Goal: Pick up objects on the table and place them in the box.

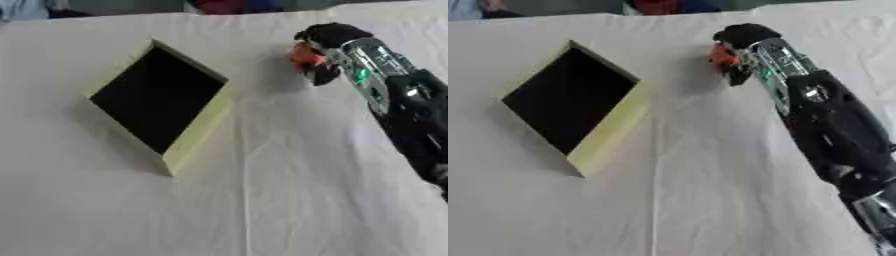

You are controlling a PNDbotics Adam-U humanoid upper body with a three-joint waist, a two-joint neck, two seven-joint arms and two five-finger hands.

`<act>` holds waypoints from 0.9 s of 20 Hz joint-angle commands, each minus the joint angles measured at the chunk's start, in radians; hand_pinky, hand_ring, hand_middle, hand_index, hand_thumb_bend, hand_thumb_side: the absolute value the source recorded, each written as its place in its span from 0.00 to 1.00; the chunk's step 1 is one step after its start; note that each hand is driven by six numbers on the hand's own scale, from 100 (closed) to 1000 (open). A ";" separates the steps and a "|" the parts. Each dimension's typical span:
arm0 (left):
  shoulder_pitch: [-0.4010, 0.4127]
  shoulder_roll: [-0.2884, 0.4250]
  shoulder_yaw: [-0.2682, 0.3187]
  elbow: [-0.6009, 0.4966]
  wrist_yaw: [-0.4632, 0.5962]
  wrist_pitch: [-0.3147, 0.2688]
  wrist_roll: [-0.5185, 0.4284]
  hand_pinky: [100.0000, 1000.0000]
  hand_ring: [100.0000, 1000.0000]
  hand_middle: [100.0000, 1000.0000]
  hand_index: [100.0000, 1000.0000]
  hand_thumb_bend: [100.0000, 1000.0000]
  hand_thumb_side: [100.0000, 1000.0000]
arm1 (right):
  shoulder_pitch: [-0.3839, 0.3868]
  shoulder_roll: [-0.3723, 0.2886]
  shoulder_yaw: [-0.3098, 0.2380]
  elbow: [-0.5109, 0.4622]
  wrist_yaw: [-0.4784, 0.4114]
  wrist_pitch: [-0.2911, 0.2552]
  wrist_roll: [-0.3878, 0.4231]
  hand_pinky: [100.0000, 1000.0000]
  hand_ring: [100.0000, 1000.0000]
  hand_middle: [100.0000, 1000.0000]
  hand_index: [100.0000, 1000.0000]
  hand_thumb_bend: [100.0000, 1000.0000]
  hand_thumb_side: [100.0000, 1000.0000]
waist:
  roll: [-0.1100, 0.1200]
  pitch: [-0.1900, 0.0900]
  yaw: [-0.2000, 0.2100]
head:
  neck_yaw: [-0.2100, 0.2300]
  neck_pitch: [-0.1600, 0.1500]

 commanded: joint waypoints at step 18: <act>-0.005 0.009 0.004 -0.019 0.003 0.004 -0.017 0.56 0.65 0.68 0.74 0.00 0.54 | -0.036 -0.007 -0.011 -0.075 -0.038 0.094 -0.191 0.87 0.77 0.40 0.57 0.00 0.00 | -0.001 -0.024 0.002 | -0.004 -0.010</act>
